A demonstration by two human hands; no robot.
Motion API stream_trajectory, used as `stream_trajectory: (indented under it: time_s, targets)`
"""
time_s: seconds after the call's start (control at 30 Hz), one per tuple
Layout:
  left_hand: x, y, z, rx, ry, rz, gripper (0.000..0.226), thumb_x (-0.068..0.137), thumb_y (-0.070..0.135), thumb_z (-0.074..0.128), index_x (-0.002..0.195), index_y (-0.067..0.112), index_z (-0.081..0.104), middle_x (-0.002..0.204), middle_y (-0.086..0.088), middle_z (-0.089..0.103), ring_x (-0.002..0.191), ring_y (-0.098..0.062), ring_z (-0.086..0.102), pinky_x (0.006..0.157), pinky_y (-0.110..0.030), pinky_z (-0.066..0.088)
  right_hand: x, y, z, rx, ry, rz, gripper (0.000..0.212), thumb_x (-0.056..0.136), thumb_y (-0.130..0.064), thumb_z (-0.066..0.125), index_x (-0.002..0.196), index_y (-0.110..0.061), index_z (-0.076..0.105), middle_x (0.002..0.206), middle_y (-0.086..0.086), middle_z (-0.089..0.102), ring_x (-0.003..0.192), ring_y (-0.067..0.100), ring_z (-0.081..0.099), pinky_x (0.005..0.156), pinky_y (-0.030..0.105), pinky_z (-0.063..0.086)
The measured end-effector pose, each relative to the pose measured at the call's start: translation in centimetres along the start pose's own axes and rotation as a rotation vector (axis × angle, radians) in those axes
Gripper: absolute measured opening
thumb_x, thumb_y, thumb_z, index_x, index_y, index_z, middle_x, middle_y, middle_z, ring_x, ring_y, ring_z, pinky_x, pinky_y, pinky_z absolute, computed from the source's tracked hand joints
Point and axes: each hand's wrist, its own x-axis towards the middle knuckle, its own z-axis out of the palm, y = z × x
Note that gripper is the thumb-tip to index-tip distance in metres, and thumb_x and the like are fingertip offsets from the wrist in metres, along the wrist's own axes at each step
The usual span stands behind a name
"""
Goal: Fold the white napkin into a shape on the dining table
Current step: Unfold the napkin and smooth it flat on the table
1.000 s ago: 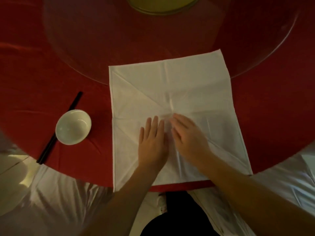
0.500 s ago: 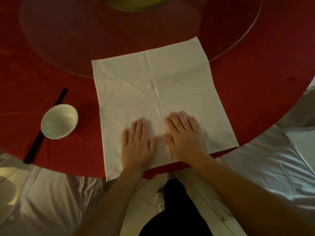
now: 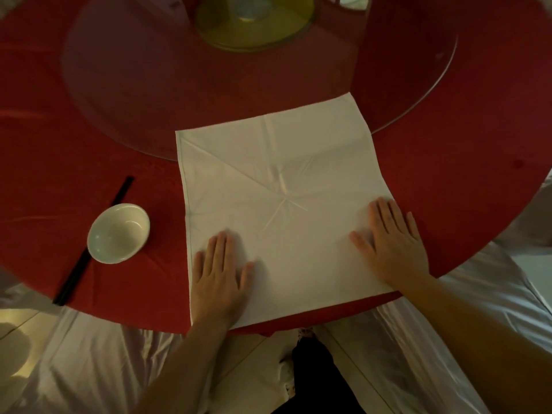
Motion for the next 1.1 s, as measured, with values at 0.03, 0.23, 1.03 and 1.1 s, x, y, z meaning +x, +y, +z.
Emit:
stream_trajectory:
  time_s: [0.03, 0.23, 1.03, 1.1]
  targets:
    - [0.0, 0.0, -0.1, -0.003, -0.004, 0.000, 0.072, 0.094, 0.061, 0.011, 0.152, 0.020, -0.001, 0.159, 0.002, -0.004, 0.145, -0.012, -0.010, 0.118, -0.036, -0.007, 0.0, -0.1, -0.1, 0.002, 0.003, -0.002, 0.079, 0.092, -0.064, 0.020, 0.148, -0.007, 0.023, 0.156, 0.014, 0.027, 0.144, 0.028, 0.022, 0.117, 0.048, 0.015]
    - [0.5, 1.7, -1.5, 0.002, -0.058, -0.022, 0.070, 0.090, 0.054, 0.000, 0.148, 0.014, -0.004, 0.159, -0.003, -0.003, 0.143, -0.016, -0.015, 0.117, -0.042, -0.008, 0.0, -1.4, -1.5, 0.034, -0.012, -0.045, 0.068, 0.096, -0.054, 0.013, 0.147, -0.012, 0.032, 0.155, 0.016, 0.029, 0.145, 0.033, 0.018, 0.116, 0.054, 0.016]
    - [8.7, -0.9, -2.5, 0.063, 0.031, -0.037, 0.065, 0.093, 0.046, 0.028, 0.145, 0.008, 0.036, 0.151, -0.011, 0.034, 0.140, -0.027, 0.031, 0.113, -0.049, 0.023, 8.3, -4.7, -0.3, 0.033, -0.021, -0.135, 0.079, 0.093, -0.063, 0.018, 0.149, -0.007, 0.022, 0.158, 0.012, 0.022, 0.147, 0.023, 0.010, 0.119, 0.044, 0.010]
    - [8.7, -1.4, -2.6, 0.064, 0.036, -0.038, 0.066, 0.093, 0.048, 0.027, 0.145, 0.008, 0.035, 0.151, -0.012, 0.034, 0.140, -0.027, 0.030, 0.113, -0.047, 0.023, 9.0, -3.2, -0.4, 0.026, -0.002, -0.074, 0.083, 0.092, -0.065, 0.016, 0.150, -0.006, 0.016, 0.158, 0.013, 0.018, 0.148, 0.023, 0.007, 0.120, 0.040, 0.004]
